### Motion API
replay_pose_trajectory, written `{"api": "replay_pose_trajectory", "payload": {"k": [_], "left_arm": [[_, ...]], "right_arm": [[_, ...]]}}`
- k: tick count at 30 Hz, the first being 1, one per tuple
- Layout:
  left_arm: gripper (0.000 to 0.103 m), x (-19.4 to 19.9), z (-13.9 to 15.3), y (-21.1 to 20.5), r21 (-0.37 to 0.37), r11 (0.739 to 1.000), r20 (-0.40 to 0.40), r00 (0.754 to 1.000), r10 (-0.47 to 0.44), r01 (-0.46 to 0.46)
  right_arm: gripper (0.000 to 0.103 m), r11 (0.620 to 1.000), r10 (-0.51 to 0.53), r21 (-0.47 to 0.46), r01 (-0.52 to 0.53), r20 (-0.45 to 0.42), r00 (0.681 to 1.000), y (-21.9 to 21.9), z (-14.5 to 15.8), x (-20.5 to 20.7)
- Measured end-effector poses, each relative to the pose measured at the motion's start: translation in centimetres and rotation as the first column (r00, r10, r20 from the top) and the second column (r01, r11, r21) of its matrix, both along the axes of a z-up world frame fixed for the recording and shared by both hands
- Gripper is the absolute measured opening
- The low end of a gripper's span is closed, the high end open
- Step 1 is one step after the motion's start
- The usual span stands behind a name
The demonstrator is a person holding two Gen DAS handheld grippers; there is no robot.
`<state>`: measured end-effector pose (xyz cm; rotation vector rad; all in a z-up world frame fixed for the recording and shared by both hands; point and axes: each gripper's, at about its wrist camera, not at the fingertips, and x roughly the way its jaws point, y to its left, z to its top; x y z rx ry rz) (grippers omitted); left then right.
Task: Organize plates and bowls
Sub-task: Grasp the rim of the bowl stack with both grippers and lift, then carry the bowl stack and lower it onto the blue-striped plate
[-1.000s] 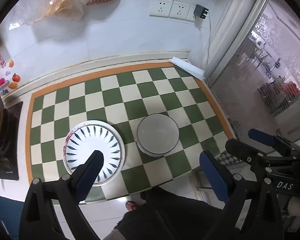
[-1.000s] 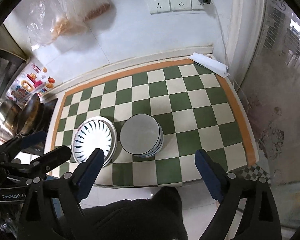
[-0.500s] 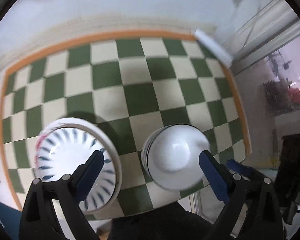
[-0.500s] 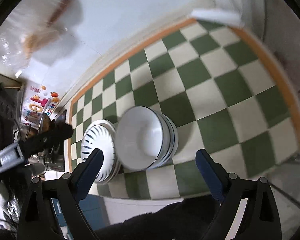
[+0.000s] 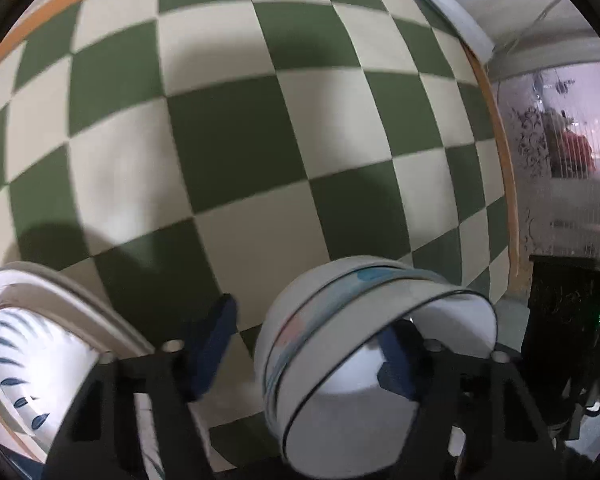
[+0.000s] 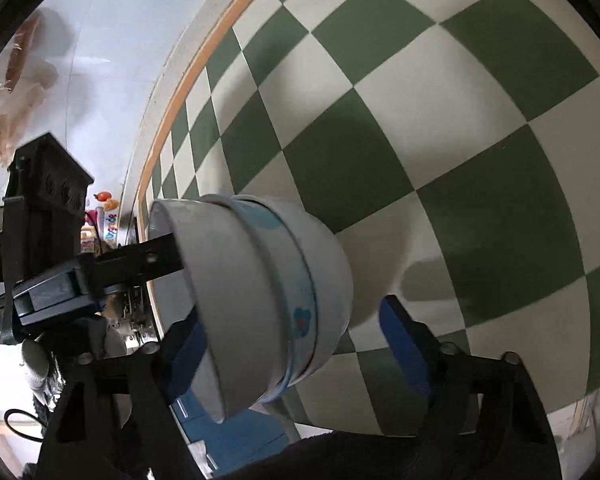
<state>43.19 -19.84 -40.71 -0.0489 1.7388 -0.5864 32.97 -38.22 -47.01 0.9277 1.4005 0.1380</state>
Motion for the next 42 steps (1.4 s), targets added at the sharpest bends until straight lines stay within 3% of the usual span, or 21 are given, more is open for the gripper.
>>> {"api": "replay_pose_trajectory", "payload": {"k": [1, 7, 30, 42], "left_arm": [[0.059, -0.1, -0.2, -0.1, -0.018, 1.000, -0.010, 1.000, 0.005, -0.005], [0.058, -0.3, -0.3, -0.1, -0.043, 0.999, 0.006, 1.000, 0.007, -0.007], [0.057, -0.9, 0.3, 0.8, -0.022, 0.995, -0.004, 0.995, 0.101, -0.101], [0.057, 0.4, 2.9, 2.2, -0.038, 0.985, 0.028, 0.986, 0.167, -0.166]], "right_arm": [[0.067, 1.000, 0.006, 0.009, -0.006, -0.009, 1.000, 0.2, -0.4, 0.1], [0.056, 0.999, 0.017, 0.045, -0.015, -0.035, 0.999, 0.8, -1.9, 0.7], [0.055, 0.998, 0.035, 0.044, -0.033, -0.051, 0.998, 0.6, -1.7, 2.7], [0.055, 0.994, 0.107, 0.039, -0.106, -0.026, 0.994, 1.0, 0.3, 6.2]]}}
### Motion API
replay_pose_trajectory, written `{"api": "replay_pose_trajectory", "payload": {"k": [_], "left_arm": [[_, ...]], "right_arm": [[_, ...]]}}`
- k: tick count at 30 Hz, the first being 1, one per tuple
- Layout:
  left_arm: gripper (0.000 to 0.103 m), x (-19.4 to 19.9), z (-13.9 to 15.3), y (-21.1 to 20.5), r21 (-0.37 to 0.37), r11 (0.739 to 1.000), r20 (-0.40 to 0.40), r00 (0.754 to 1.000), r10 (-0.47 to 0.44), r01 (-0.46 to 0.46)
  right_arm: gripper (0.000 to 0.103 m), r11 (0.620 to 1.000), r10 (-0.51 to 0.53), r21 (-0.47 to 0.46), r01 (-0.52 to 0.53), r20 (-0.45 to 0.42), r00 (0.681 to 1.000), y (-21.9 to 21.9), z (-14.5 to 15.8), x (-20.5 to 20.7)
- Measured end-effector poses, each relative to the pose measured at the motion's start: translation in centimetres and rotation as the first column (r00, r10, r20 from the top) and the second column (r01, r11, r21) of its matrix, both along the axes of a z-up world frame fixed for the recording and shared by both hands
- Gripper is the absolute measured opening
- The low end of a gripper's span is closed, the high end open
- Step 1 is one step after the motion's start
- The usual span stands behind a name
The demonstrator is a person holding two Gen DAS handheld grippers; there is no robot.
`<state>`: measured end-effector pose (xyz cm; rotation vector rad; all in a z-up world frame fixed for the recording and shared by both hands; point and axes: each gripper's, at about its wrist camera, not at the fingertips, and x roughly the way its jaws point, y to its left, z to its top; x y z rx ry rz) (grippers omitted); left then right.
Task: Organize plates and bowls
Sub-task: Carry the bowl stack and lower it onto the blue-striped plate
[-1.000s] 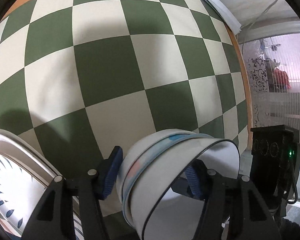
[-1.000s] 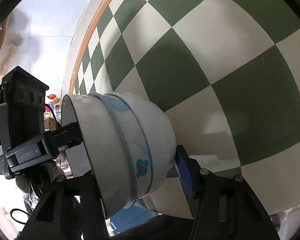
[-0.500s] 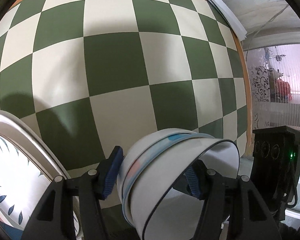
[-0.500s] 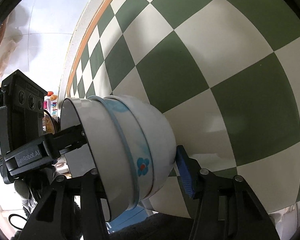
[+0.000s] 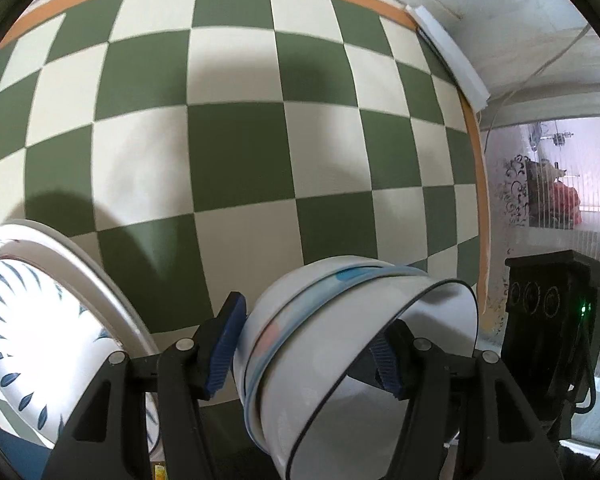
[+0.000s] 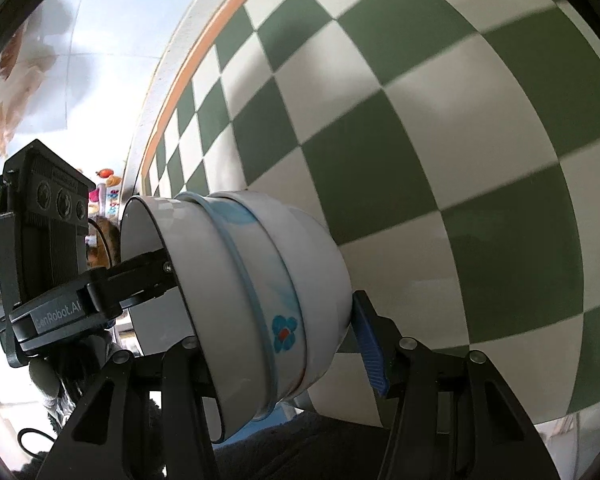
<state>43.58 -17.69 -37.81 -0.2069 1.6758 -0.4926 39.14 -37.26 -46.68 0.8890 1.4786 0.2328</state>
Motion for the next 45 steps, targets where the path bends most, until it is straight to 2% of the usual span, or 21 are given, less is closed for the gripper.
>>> {"api": "replay_pose_trajectory", "payload": {"k": [6, 14, 18, 26, 32, 45], "left_arm": [[0.057, 0.6, 2.5, 2.3, -0.007, 0.999, 0.035, 0.999, 0.033, -0.032], [0.057, 1.6, 4.7, 9.2, -0.009, 0.996, 0.064, 0.994, 0.088, -0.088], [0.057, 1.5, 4.3, 13.0, 0.010, 0.993, 0.063, 0.991, 0.116, -0.117], [0.057, 0.6, 1.8, 19.5, 0.052, 0.981, 0.030, 0.982, 0.185, -0.186], [0.057, 0.9, 0.0, 21.1, 0.056, 0.977, 0.007, 0.978, 0.207, -0.207], [0.057, 0.9, -0.7, 21.1, 0.038, 0.980, -0.004, 0.980, 0.197, -0.197]], "right_arm": [[0.055, 0.999, 0.049, -0.008, -0.049, 0.020, 0.999, 2.1, 2.2, 2.1], [0.054, 0.994, 0.113, -0.007, -0.113, 0.041, 0.993, 8.7, 4.3, 3.6], [0.054, 0.989, 0.148, 0.003, -0.148, 0.038, 0.988, 12.6, 4.2, 3.8], [0.054, 0.979, 0.198, 0.040, -0.199, 0.016, 0.980, 19.6, 1.2, 4.3], [0.054, 0.972, 0.236, 0.022, -0.235, -0.007, 0.972, 22.4, -0.4, 5.1], [0.054, 0.968, 0.249, -0.043, -0.249, -0.010, 0.969, 22.8, -0.8, 6.5]]}}
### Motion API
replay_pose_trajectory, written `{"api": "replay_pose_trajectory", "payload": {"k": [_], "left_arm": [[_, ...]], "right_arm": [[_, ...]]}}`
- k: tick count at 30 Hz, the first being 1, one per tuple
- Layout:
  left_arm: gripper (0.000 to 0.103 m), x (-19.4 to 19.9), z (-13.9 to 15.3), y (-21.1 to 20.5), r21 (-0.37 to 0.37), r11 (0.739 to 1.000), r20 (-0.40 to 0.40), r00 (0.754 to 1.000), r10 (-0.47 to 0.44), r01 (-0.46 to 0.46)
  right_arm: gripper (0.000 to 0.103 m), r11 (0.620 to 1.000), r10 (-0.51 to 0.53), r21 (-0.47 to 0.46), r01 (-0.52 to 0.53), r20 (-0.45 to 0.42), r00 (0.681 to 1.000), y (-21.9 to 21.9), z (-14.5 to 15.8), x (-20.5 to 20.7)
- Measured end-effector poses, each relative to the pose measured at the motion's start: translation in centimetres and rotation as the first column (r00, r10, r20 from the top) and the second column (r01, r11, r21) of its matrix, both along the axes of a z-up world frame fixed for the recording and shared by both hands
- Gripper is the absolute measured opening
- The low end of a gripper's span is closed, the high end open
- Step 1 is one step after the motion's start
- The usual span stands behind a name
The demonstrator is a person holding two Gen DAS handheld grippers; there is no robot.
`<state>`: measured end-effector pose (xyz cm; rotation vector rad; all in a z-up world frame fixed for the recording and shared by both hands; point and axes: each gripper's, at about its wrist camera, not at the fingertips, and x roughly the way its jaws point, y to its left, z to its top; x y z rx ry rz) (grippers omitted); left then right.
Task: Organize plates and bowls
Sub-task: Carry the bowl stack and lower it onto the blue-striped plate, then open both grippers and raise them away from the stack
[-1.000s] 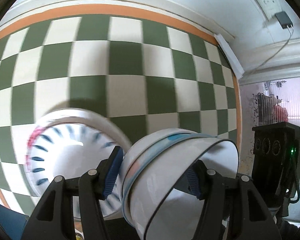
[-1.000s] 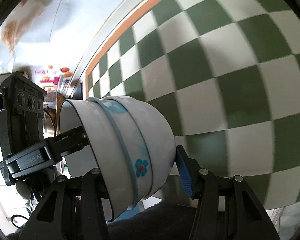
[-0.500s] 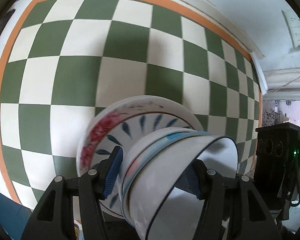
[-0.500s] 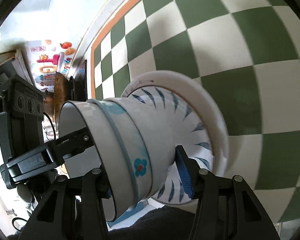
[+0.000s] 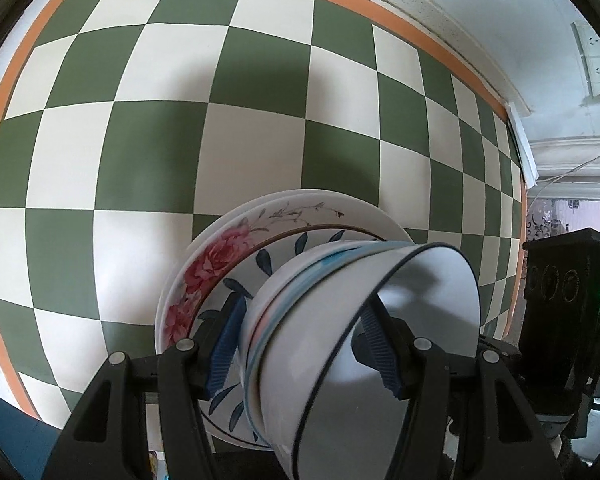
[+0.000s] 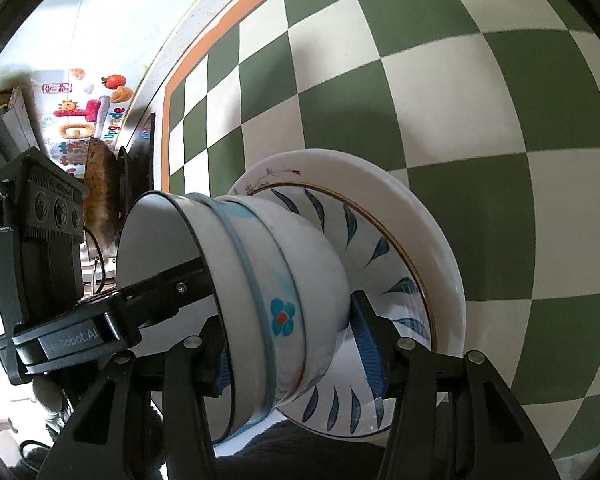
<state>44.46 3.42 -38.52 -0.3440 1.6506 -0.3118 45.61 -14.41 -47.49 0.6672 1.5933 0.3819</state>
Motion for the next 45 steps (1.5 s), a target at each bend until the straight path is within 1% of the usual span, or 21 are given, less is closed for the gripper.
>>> {"api": "replay_pose_trajectory", "payload": {"k": [9, 16, 23, 27, 29, 31, 35, 36, 39, 40, 41, 42, 43, 44, 45], "left_arm": [[0.057, -0.6, 0.1, 0.2, -0.004, 1.000, 0.002, 1.000, -0.003, 0.003], [0.057, -0.7, 0.8, 0.2, 0.025, 0.999, 0.033, 0.999, -0.023, 0.022], [0.057, -1.1, 0.6, 0.2, 0.039, 0.999, 0.034, 0.999, -0.029, 0.027], [0.057, -1.4, 1.0, 0.2, 0.058, 0.998, 0.055, 0.998, -0.036, 0.033], [0.056, -1.5, 1.5, 0.2, 0.092, 0.995, 0.080, 0.996, -0.042, 0.035], [0.057, -1.9, 2.6, 0.3, 0.136, 0.990, 0.125, 0.991, -0.057, 0.040], [0.057, -3.2, 5.5, 1.0, 0.226, 0.974, 0.222, 0.972, -0.082, 0.031], [0.057, -3.6, 6.3, 1.3, 0.235, 0.972, 0.242, 0.966, -0.087, 0.029], [0.057, -4.9, 8.5, 1.8, 0.255, 0.967, 0.292, 0.951, -0.101, 0.025], [0.057, -5.4, 9.4, 1.9, 0.257, 0.966, 0.311, 0.945, -0.103, 0.021], [0.061, -5.9, 10.3, 2.0, 0.262, 0.965, 0.332, 0.938, -0.104, 0.014], [0.073, -6.5, 11.2, 2.1, 0.266, 0.964, 0.355, 0.929, -0.105, 0.007], [0.080, -6.9, 12.0, 2.1, 0.269, 0.963, 0.373, 0.922, -0.104, 0.000], [0.091, -7.4, 12.9, 2.1, 0.267, 0.964, 0.391, 0.915, -0.102, -0.007], [0.093, -8.0, 13.9, 2.2, 0.269, 0.963, 0.417, 0.904, -0.100, -0.017]], "right_arm": [[0.053, 1.000, 0.006, -0.006, -0.006, 0.002, 1.000, 0.2, 0.1, -0.6], [0.053, 0.999, 0.017, -0.037, -0.016, 0.029, 0.999, 0.7, 0.6, -0.7], [0.053, 0.997, 0.012, -0.072, -0.010, 0.035, 0.999, 0.6, 1.0, -1.3], [0.053, 0.996, 0.021, -0.092, -0.017, 0.041, 0.999, 0.6, 1.6, -1.7], [0.053, 0.994, 0.018, -0.111, -0.013, 0.046, 0.999, 0.5, 1.9, -1.8], [0.053, 0.991, 0.016, -0.131, -0.009, 0.052, 0.999, 0.4, 2.5, -2.0], [0.055, 0.980, 0.012, -0.198, 0.009, 0.102, 0.995, 0.0, 5.2, -3.0], [0.056, 0.977, 0.008, -0.211, 0.017, 0.118, 0.993, 0.0, 6.0, -3.3], [0.065, 0.961, 0.019, -0.274, 0.029, 0.172, 0.985, 0.1, 8.7, -4.5], [0.072, 0.953, 0.023, -0.300, 0.037, 0.194, 0.981, 0.3, 9.7, -5.1], [0.079, 0.947, 0.025, -0.319, 0.045, 0.212, 0.977, 0.4, 10.7, -5.6], [0.082, 0.940, 0.027, -0.337, 0.056, 0.236, 0.971, 0.5, 11.9, -6.3], [0.086, 0.934, 0.028, -0.352, 0.065, 0.252, 0.967, 0.6, 12.7, -6.8], [0.088, 0.927, 0.029, -0.368, 0.075, 0.270, 0.963, 0.7, 13.7, -7.3], [0.089, 0.918, 0.031, -0.387, 0.089, 0.294, 0.955, 0.7, 15.0, -8.1]]}}
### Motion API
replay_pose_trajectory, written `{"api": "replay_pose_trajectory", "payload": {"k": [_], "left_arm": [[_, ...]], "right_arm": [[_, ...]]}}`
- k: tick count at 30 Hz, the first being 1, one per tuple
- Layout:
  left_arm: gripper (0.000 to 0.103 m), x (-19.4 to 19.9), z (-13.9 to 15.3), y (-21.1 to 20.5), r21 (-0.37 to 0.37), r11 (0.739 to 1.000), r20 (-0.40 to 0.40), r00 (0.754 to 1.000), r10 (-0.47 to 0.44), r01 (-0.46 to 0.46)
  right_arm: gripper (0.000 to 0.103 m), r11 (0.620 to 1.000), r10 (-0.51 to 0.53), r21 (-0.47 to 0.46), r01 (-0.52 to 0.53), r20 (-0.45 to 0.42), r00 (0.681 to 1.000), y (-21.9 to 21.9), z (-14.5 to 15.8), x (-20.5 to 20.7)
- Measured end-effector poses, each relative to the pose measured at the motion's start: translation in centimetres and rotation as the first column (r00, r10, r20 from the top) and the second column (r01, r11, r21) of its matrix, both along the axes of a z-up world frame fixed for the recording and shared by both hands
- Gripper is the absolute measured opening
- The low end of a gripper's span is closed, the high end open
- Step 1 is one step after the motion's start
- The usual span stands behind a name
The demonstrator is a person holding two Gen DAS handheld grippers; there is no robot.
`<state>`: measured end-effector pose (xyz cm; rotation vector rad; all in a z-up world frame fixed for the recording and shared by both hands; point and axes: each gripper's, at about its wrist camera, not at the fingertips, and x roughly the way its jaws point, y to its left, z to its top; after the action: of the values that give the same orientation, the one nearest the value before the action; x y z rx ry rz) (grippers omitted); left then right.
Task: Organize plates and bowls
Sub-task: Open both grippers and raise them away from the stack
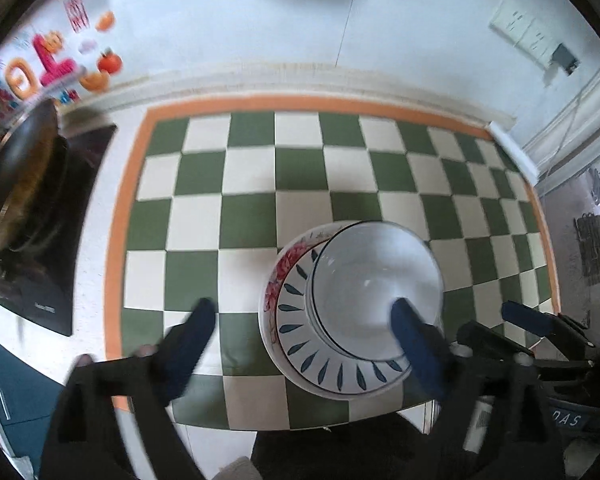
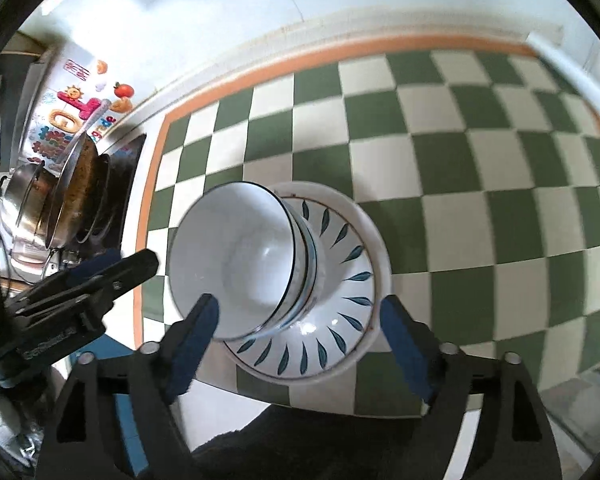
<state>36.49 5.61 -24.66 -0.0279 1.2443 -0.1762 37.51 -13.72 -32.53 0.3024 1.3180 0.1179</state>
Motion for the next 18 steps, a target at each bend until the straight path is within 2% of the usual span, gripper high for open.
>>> {"api": "replay_pose_trajectory", "payload": {"k": [7, 12, 18], "left_arm": [[0.101, -4.6, 6.0, 0.0, -0.003, 0.999, 0.169, 0.985, 0.040, -0.040], [0.102, -9.2, 9.4, -0.5, -0.013, 0.998, 0.240, 0.969, 0.065, -0.063], [0.102, -15.5, 12.9, -1.5, 0.000, 0.995, 0.312, 0.946, 0.092, -0.097]], "right_arm": [[0.097, 0.989, 0.006, -0.143, 0.021, 0.183, 0.983, 0.6, 7.6, -4.8], [0.099, 0.984, 0.018, -0.177, 0.037, 0.298, 0.954, 0.1, 12.7, -9.1], [0.100, 0.981, 0.053, -0.195, 0.021, 0.369, 0.928, 0.0, 17.1, -14.6]]}}
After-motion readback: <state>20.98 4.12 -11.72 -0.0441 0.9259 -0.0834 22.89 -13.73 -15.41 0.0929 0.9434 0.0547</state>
